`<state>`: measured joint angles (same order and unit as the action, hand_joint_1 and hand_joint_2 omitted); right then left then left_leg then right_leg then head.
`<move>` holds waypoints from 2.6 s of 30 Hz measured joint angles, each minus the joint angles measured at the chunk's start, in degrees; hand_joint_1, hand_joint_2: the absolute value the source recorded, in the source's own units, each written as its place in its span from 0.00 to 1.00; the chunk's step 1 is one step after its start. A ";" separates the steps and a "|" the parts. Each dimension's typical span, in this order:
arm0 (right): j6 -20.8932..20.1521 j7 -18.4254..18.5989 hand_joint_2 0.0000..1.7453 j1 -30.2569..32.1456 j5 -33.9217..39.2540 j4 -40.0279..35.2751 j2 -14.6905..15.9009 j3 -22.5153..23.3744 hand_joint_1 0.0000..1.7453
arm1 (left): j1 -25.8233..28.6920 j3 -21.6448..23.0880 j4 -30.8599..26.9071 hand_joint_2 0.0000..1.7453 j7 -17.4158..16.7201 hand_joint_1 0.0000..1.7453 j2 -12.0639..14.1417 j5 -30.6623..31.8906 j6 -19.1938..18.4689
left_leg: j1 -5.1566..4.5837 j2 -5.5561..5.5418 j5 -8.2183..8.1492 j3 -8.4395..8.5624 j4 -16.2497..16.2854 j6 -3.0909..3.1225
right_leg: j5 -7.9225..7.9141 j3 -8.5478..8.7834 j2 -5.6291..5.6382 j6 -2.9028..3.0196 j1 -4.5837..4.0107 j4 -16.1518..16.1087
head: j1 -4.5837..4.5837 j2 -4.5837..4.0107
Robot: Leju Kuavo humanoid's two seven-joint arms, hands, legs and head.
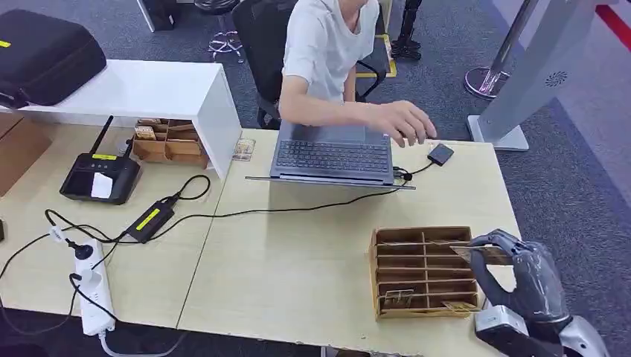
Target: Pass the card to the sensor for recognition and then transmit it.
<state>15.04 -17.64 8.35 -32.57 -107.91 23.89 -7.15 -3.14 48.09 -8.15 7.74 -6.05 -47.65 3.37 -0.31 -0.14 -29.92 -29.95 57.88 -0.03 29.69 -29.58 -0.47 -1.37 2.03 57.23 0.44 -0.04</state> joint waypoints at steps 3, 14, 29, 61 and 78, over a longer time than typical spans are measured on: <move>0.02 0.00 1.00 0.32 -0.07 -0.02 -0.11 0.00 1.00 | 0.00 0.00 0.00 1.00 0.00 0.00 0.00 -0.04 0.02 | 0.00 0.00 0.00 0.00 0.00 0.00 | 0.00 0.00 0.00 0.00 0.00 0.00 | 0.00 0.00; 0.07 0.00 1.00 0.72 -0.07 -0.07 -0.15 0.02 1.00 | -0.02 0.00 0.09 1.00 -0.02 0.00 0.02 -0.11 0.02 | 0.00 0.00 0.00 0.00 0.00 0.00 | 0.00 0.00 0.00 0.00 0.00 0.00 | 0.00 0.00; 12.55 -3.02 1.00 20.47 -11.04 -10.95 -3.94 8.99 1.00 | -0.04 0.00 0.09 1.00 -0.42 0.00 -0.07 -2.71 1.62 | 0.00 -0.14 -0.05 -0.05 0.01 0.01 | 0.09 -0.07 -0.15 -0.03 -0.01 -0.02 | 0.00 0.00; 24.55 -22.01 1.00 28.25 -42.51 -16.61 -34.53 32.54 1.00 | -0.30 0.13 0.09 1.00 -2.43 0.00 -1.01 -4.20 4.26 | 0.06 -0.05 -0.04 0.06 0.05 0.01 | 0.10 0.00 -0.04 -0.07 -0.02 -0.01 | 0.02 0.00; 24.57 -22.21 1.00 25.61 -42.66 -13.40 -36.26 36.92 1.00 | -0.37 0.70 0.09 1.00 -2.58 0.00 -1.05 -4.13 4.37 | 0.05 -0.04 -0.05 0.01 0.06 0.01 | 0.10 0.04 -0.03 -0.07 -0.02 -0.01 | 0.00 0.00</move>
<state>39.61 -39.85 33.96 -75.23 -121.31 -12.37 29.77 -3.51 48.78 -8.07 5.16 -7.10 -51.78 7.74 -0.26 -0.18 -29.96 -29.94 57.94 -0.02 29.79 -29.54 -0.50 -1.44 2.01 57.22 0.44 -0.04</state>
